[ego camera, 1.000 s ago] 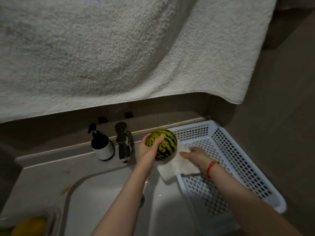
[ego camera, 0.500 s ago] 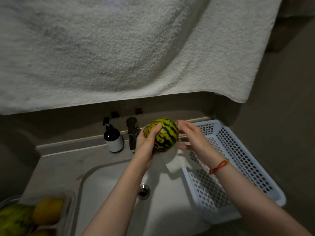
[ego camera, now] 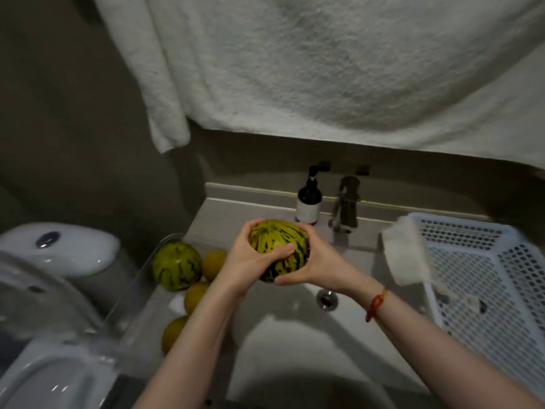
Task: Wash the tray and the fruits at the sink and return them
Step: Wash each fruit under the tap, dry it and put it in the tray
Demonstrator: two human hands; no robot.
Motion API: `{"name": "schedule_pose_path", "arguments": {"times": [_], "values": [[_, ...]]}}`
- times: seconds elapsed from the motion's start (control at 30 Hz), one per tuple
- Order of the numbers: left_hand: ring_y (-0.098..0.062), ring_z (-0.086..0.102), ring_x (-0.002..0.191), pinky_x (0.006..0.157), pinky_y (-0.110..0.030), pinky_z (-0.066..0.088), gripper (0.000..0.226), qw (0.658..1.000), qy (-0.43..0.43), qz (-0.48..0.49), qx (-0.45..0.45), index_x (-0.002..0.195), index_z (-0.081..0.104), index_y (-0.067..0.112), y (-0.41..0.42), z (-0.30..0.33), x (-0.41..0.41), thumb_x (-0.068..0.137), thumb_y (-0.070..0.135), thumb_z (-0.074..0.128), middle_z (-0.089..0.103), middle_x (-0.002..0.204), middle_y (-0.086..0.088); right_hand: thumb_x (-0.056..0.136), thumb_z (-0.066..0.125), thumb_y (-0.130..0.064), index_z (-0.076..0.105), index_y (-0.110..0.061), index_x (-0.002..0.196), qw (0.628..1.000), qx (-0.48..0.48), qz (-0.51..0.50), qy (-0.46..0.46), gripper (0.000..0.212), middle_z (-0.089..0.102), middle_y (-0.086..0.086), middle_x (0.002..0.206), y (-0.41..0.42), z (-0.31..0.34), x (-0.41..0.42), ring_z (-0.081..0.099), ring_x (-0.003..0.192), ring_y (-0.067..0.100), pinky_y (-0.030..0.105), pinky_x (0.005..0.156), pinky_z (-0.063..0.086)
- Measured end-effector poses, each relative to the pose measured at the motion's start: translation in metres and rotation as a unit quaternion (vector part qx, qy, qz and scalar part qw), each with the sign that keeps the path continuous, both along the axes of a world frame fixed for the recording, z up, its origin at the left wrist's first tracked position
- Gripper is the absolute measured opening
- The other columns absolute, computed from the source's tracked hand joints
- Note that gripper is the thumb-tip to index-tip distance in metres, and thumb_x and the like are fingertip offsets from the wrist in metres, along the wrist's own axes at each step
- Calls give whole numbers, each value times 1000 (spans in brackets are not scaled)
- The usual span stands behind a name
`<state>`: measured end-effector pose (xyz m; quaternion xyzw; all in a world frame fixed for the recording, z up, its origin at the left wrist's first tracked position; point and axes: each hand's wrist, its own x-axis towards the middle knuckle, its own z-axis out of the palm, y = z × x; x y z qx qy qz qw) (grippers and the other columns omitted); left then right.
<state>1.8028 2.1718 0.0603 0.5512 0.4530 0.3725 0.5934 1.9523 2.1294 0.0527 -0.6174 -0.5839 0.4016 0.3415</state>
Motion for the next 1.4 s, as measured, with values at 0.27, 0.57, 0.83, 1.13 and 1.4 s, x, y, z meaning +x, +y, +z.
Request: {"name": "schedule_pose_path", "arguments": {"times": [0.27, 0.57, 0.83, 1.13, 1.4], "values": [[-12, 61, 93, 84, -29, 51, 75, 982, 89, 161, 33, 114, 52, 20, 10, -20, -133, 52, 5, 89, 62, 101, 2, 49, 87, -50, 34, -24, 136, 974, 87, 128, -164, 105, 47, 2, 128, 51, -20, -123, 43, 119, 20, 35, 101, 40], [-23, 61, 104, 91, -36, 50, 78, 952, 191, 235, 36, 121, 56, 10, 2, -53, -211, 51, 13, 92, 62, 109, -7, 55, 87, -45, 32, -10, 140, 944, 77, 220, -233, 107, 39, 9, 133, 69, -44, -208, 34, 125, 26, 35, 108, 31], [-27, 56, 111, 100, -41, 44, 87, 934, 265, 238, 38, 126, 56, 4, -3, -82, -212, 50, 20, 93, 57, 121, -17, 54, 81, -58, 34, -9, 139, 887, 74, 221, -398, 109, 37, 12, 132, 69, -61, -223, 33, 122, 30, 40, 105, 30], [-29, 48, 118, 102, -34, 38, 92, 911, 339, 229, 60, 133, 50, 4, -6, -92, -199, 52, 21, 91, 50, 127, -17, 52, 83, -55, 40, -6, 133, 876, 21, 201, -437, 104, 35, 14, 131, 65, -73, -232, 33, 119, 31, 40, 100, 31], [-28, 41, 127, 106, -29, 32, 94, 918, 342, 199, 20, 140, 42, 10, -5, -92, -200, 58, 17, 88, 40, 139, -13, 60, 82, -49, 19, -14, 146, 909, -55, 198, -362, 113, 30, 13, 135, 63, -79, -228, 30, 126, 33, 42, 104, 27]]}}
